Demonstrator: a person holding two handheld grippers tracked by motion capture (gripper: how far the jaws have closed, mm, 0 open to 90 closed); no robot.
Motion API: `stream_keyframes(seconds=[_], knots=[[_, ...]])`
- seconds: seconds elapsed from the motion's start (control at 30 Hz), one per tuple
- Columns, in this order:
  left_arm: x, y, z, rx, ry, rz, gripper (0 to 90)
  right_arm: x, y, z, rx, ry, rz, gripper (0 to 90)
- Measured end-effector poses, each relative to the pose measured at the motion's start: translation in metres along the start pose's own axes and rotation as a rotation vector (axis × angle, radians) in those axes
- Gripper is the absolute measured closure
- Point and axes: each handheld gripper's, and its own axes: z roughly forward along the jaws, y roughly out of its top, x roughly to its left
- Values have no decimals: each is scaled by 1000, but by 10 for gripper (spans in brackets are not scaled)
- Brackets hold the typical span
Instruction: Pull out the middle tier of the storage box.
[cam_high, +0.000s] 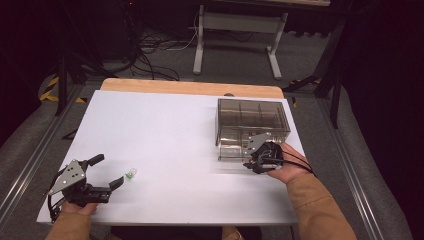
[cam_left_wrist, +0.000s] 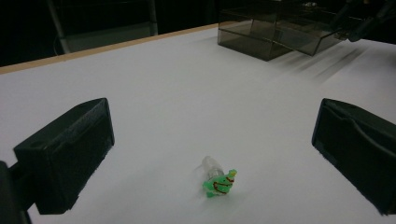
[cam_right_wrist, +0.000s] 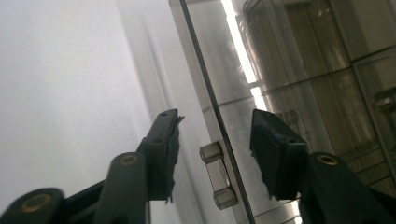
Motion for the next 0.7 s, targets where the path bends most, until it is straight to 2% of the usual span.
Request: stream_keyframes(seconds=[0.03, 0.1, 0.13, 0.17, 0.23, 0.27, 0.3, 0.37, 0.53, 0.7], knots=[[0, 0, 0, 0, 1, 0, 2, 1, 1, -2, -16, -4, 21, 471], [0, 0, 0, -3, 0, 2, 1, 2, 2, -5, -41, -7, 22, 410], [0, 0, -1, -8, -1, -2, 2, 3, 3, -6, -72, -11, 55, 364], [0, 0, -1, -7, -3, -8, 2, 3, 4, -9, -90, -13, 65, 341], [0, 0, -2, -6, -1, -6, 2, 3, 4, -11, -103, -7, 64, 314], [0, 0, -1, -6, -3, -3, 2, 4, 5, -15, -147, -7, 96, 266], [0, 0, -1, -4, -5, -3, 2, 5, 6, -16, -168, -8, 108, 255], [0, 0, -1, -5, -4, -1, 2, 6, 7, -19, -187, -8, 113, 220], [0, 0, -2, -4, -5, -4, 2, 7, 9, -23, -245, -6, 164, 129], [0, 0, -2, -4, -7, -2, 2, 11, 9, -25, -289, -23, 190, 43]])
